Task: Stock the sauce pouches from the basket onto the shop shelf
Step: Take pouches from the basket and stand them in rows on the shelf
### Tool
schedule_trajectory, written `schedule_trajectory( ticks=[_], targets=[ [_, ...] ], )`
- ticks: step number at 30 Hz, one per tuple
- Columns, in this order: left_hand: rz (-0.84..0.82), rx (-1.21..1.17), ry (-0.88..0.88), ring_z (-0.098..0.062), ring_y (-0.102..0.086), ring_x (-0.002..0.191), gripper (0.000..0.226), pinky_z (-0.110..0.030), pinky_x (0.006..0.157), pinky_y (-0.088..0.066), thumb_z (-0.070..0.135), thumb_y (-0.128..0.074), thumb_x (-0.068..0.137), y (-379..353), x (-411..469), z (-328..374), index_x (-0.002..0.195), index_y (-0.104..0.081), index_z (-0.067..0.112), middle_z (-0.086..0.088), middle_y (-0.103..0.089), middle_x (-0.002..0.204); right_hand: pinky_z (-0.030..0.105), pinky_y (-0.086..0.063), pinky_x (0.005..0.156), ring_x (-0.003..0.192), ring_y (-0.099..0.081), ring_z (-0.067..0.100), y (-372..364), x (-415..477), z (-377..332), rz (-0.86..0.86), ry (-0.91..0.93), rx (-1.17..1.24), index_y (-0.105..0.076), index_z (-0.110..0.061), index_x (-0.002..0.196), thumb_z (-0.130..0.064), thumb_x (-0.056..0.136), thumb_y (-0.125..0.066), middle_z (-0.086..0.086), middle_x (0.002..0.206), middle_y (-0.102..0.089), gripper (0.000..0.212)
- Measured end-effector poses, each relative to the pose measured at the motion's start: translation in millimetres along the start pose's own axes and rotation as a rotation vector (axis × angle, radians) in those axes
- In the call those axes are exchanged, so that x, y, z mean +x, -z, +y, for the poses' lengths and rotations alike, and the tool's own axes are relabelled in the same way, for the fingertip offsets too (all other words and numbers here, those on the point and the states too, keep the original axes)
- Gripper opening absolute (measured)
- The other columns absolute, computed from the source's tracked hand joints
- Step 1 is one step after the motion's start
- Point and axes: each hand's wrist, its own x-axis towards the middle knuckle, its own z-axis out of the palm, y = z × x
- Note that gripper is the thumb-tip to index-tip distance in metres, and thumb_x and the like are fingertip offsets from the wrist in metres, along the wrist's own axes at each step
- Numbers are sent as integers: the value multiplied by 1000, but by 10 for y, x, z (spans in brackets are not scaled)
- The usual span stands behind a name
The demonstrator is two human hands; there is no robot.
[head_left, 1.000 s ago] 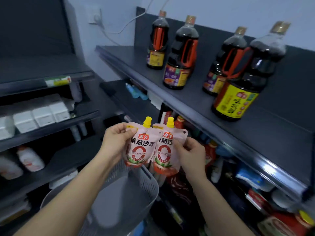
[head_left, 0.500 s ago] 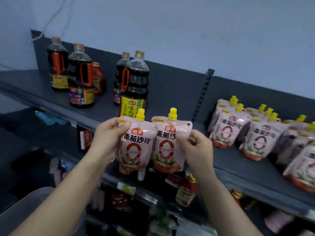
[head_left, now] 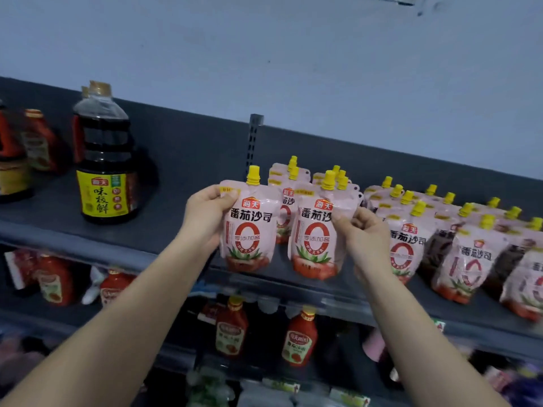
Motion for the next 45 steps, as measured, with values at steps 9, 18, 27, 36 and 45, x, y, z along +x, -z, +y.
schedule_trajectory(
  ticks=[9, 18, 27, 36, 45],
  targets=[
    [-78, 47, 108, -20, -72, 68, 11, -33, 59, -58, 3, -57, 92, -575, 421, -391, 87, -66, 7, -7, -74, 78, 42, -58, 75, 87, -72, 28, 262, 357, 224, 106, -187, 87, -70, -12, 90, -6, 87, -66, 10, 93, -76, 8],
    [-154, 57, 78, -21, -73, 73, 15, -33, 63, -58, -1, -56, 90, -656, 670, -636, 86, -67, 9, -7, -75, 81, 26, -55, 59, 76, -71, 14, 301, 459, 445, 152, -241, 85, -67, -16, 87, -5, 89, -62, 2, 86, -74, 12],
    [-342, 176, -51, -9, -72, 80, 23, -20, 61, -56, -2, -60, 88, -566, 754, -616, 101, -64, 17, 5, -75, 87, 36, -57, 81, 106, -66, 19, 329, 486, 416, 106, -158, -32, -58, -25, 119, -9, 88, -65, -3, 112, -70, 36],
    [-422, 769, -265, -14, -67, 97, 31, -40, 85, -56, 16, -79, 75, -660, 863, -397, 103, -66, 24, 7, -68, 110, 42, -55, 83, 95, -61, 15, 262, 602, 152, 106, 214, -624, -69, -21, 107, -30, 83, -73, -6, 97, -67, 25],
    [-414, 835, -266, -20, -71, 84, 8, -46, 83, -57, 11, -75, 79, -703, 921, -327, 86, -73, 14, -1, -75, 88, 41, -55, 77, 86, -64, 18, 271, 744, 110, 30, 219, -855, -69, -15, 100, -27, 90, -64, 0, 91, -70, 16]
  ],
)
